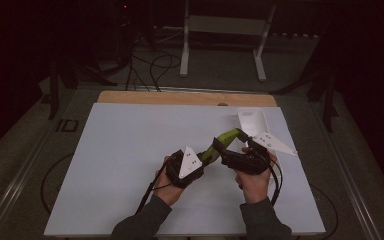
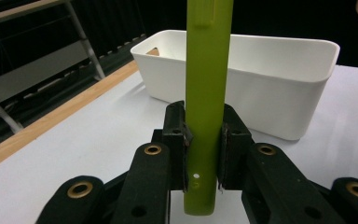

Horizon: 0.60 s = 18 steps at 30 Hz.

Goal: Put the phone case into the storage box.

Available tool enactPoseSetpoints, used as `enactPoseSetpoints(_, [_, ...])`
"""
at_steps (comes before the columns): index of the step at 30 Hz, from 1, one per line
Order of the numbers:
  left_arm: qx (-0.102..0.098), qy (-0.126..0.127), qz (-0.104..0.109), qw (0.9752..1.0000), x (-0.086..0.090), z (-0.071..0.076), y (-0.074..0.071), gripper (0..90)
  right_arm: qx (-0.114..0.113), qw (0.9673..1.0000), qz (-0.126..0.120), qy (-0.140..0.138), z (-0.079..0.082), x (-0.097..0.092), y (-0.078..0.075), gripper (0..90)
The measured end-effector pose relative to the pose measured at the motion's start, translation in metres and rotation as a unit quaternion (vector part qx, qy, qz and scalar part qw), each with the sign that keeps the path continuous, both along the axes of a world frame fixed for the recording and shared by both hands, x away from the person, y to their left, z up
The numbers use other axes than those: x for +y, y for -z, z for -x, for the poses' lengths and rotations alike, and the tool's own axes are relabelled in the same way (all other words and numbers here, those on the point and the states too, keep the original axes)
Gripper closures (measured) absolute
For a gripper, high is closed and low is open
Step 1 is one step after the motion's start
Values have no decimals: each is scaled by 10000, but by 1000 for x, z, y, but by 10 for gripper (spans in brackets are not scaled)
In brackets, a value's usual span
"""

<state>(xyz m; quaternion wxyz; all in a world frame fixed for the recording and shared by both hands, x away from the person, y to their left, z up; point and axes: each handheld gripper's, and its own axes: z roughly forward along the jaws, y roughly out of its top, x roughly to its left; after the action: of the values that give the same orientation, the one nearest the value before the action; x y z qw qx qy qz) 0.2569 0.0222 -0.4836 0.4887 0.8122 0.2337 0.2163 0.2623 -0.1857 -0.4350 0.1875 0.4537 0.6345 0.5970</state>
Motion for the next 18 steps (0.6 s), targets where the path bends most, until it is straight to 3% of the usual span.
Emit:
enactPoseSetpoints(13, [239,131,159,9995,-6,4,4,774,-18,10000,-26,30,-3,2,2,142])
enactPoseSetpoints(18, [265,160,111,9995,-7,4,5,772,-12,10000,7,1,-3,1,3,153])
